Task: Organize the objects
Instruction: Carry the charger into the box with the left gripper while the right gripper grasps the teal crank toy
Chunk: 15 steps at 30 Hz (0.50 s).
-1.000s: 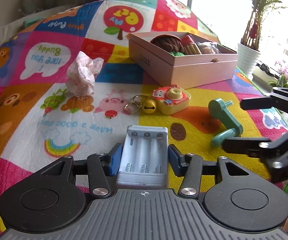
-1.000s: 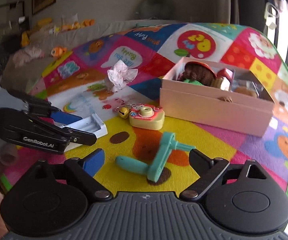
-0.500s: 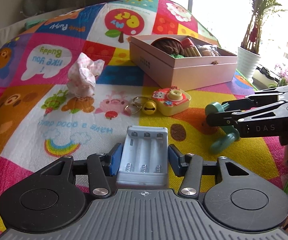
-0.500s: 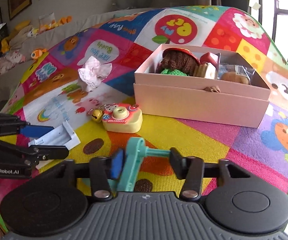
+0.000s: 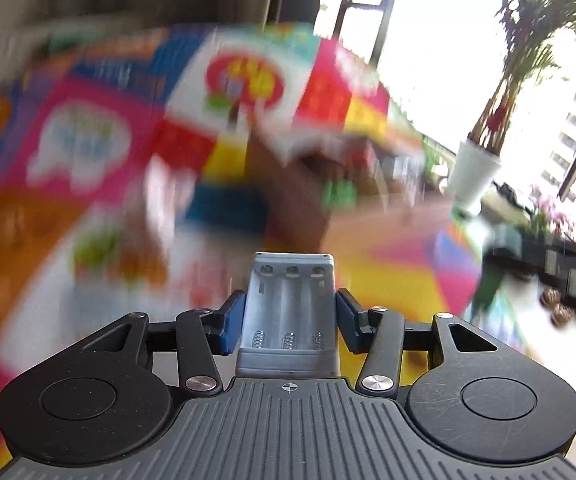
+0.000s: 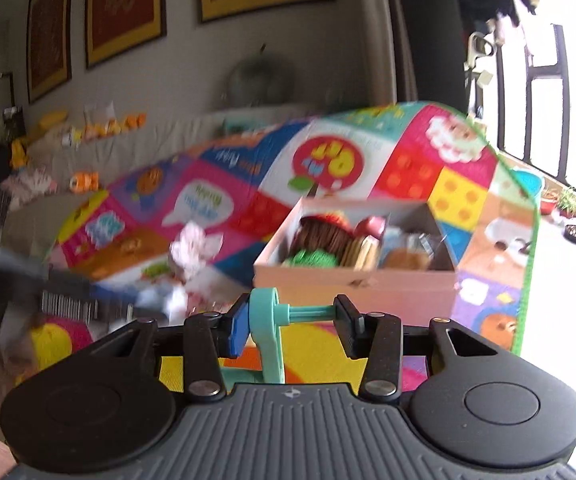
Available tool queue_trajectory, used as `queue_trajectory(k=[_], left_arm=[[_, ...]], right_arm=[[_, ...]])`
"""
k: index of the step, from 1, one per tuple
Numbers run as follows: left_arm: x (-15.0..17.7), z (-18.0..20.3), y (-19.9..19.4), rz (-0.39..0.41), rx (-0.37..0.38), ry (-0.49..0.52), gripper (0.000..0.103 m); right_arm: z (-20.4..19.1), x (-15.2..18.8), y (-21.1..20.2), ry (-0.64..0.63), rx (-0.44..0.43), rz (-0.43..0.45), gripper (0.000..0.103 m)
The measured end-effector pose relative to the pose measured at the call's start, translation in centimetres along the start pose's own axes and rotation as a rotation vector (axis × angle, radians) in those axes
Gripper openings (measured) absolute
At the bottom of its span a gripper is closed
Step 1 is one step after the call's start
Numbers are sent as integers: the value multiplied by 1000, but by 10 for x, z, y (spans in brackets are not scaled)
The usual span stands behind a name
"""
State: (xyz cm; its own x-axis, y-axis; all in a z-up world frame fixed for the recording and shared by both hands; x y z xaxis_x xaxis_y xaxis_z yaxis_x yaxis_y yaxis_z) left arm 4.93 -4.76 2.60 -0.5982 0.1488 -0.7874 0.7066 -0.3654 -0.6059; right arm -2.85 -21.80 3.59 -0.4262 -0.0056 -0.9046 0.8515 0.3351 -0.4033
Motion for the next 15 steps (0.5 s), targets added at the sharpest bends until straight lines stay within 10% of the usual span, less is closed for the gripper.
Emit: queue_trajectory(k=[8,15], left_arm=[[-111,61,44,140,244,-44,54],[-88,35,96,109,135,-109,51]], right_arm=[[19,4,-3,61,6,38,43],[41,17,-6,108,37,30,43]])
Point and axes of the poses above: each gripper's, at about its wrist camera, not at the fingertips, and y roughly the way its jaws point, z to its right, x to its underside, the point moved 10 cm from there along y, roughly the way its jaws point, and after that the axes turned 5 degrees about -x, right-handed, at the moved point
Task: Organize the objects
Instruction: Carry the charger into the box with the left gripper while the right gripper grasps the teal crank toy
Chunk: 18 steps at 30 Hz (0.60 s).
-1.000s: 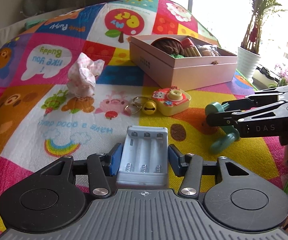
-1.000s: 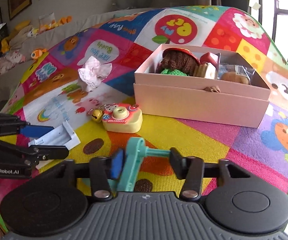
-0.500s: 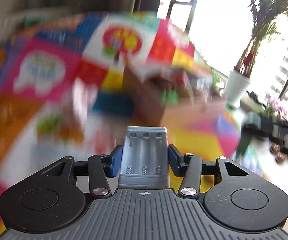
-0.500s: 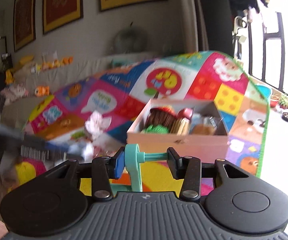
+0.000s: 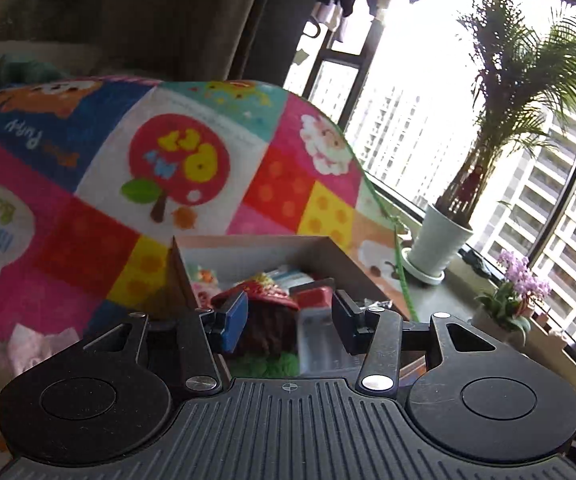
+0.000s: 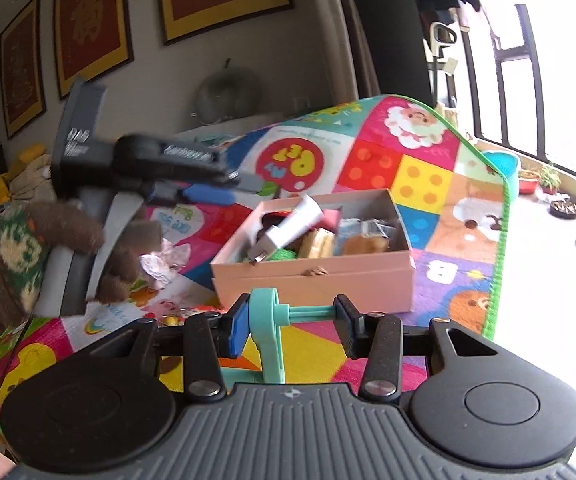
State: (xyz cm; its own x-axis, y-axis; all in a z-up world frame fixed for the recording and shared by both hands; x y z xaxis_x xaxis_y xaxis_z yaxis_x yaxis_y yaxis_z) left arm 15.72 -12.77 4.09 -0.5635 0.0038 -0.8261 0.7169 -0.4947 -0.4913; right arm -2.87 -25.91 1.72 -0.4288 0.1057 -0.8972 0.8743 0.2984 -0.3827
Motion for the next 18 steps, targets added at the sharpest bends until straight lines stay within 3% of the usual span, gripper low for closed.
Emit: queue_trajectory(k=[6,10,12,15,18], left_arm=[[37,-18,-48,11,-5,19,51],[51,2,-57,-14,68,47,51],[46,24,-46,-12,69,126,51],[38,51,-19,-2,9,290,51],[42,60,10,-55,-33,403,54]], right_arm=[[7,-2,7,29,-8,-15,43],[1,-9,17,5,5,-30,43],[1,-10,23,7,18,-40,43],[-1,-6,26,16,18,-57,43],[1,2,24,5,30,-74,43]])
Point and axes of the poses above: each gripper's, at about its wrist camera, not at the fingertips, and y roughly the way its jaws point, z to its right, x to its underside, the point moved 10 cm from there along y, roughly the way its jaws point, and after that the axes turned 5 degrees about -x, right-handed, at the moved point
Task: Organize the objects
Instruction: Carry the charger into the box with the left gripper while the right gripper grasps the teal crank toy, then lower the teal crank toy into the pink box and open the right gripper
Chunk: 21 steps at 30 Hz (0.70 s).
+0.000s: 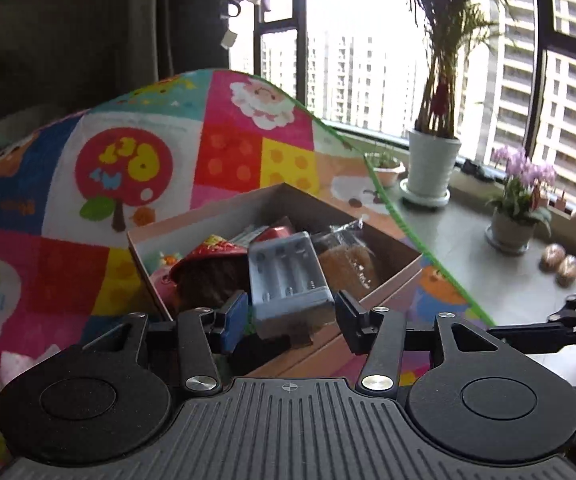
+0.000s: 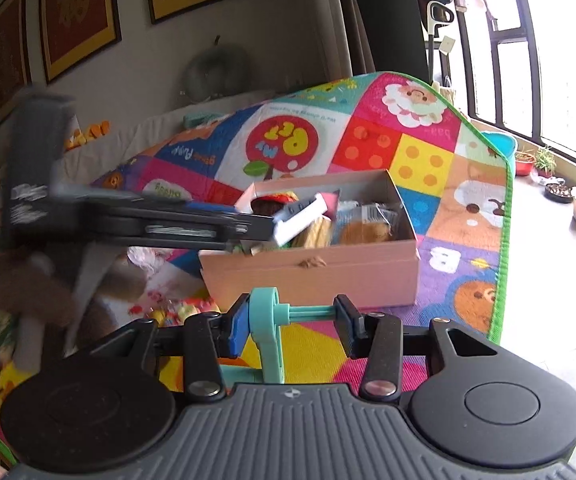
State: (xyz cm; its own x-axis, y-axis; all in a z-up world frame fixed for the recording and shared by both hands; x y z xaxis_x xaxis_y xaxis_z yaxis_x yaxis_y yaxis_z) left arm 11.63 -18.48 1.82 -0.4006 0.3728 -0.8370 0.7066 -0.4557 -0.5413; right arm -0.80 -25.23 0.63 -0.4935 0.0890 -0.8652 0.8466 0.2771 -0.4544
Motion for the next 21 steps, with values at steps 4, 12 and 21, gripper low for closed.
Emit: queue_trajectory(k=[4,12,21], left_arm=[[4,-22,20,-31,-93,20,56],[1,-34,0,19,-22,-83,45],[14,-20,22,-64,70,-162,40]], right_arm=[[11,5,0,15,22,-7,43],[9,10,13,38,10,-35,43],[7,7,13,31,10,-35,43]])
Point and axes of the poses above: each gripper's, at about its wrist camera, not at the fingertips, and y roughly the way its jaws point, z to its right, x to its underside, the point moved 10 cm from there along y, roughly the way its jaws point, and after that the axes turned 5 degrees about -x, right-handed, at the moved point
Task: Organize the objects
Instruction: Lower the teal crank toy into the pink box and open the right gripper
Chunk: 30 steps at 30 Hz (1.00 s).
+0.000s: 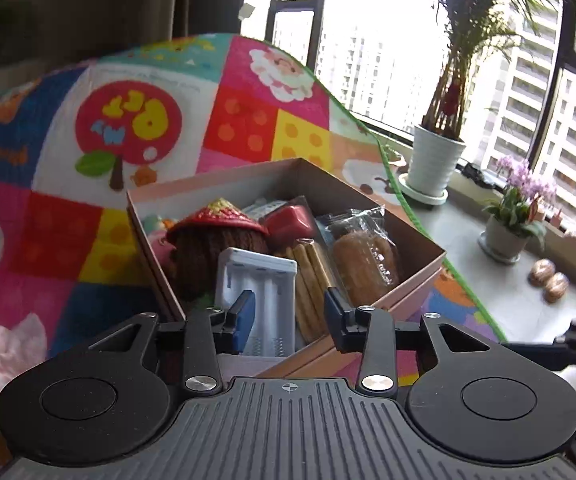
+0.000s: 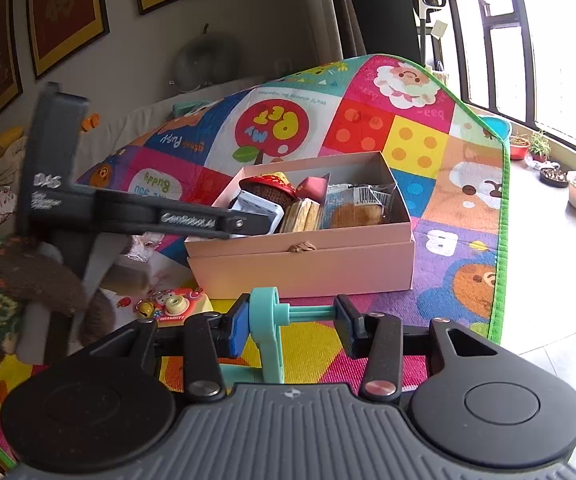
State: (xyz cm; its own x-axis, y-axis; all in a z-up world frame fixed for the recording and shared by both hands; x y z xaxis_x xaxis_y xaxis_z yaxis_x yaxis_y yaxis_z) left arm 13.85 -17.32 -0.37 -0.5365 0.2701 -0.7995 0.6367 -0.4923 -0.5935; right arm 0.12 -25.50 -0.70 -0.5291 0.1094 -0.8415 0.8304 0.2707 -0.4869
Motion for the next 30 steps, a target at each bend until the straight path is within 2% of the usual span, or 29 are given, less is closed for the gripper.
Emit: queue_trajectory(k=[3,6,8,12,16,17,18,19,21,23,24,26,30], left_arm=[[0,-8,-9,10,38,-88,39],[-1,-22,-49,119,63,-169,39],[9,-39,-78,164,49,-223,39],[39,-72,-116,185,-31,-295,39],[60,-98,-137,192,-85,-335,39],[65,-104,-138,188,-99,-349,39],[70,-111,-139,180,-115,-362,39],[76,-117,-139,171,-130,-370,39],[89,-127,-139,152,-155,-374,39],[101,-134,-137,137,-162,-379,39],[106,-137,-135,126,-159,-387,39],[115,-140,-128,104,-157,-404,39],[120,-137,-121,91,-139,-409,39]], right_arm=[[3,-1,-1,-3,7,-7,43],[5,-10,-2,5,1,-8,43],[4,-25,-3,8,-14,1,43],[0,-92,2,-20,-12,85,43],[9,-175,35,33,31,176,44],[14,-189,48,51,45,179,52],[18,-199,63,62,54,157,73],[26,-205,77,85,77,134,79],[41,-204,92,123,131,126,80],[48,-189,95,126,147,108,84],[50,-177,94,125,154,101,90],[51,-150,89,108,173,82,95],[37,-95,75,46,163,30,101]])
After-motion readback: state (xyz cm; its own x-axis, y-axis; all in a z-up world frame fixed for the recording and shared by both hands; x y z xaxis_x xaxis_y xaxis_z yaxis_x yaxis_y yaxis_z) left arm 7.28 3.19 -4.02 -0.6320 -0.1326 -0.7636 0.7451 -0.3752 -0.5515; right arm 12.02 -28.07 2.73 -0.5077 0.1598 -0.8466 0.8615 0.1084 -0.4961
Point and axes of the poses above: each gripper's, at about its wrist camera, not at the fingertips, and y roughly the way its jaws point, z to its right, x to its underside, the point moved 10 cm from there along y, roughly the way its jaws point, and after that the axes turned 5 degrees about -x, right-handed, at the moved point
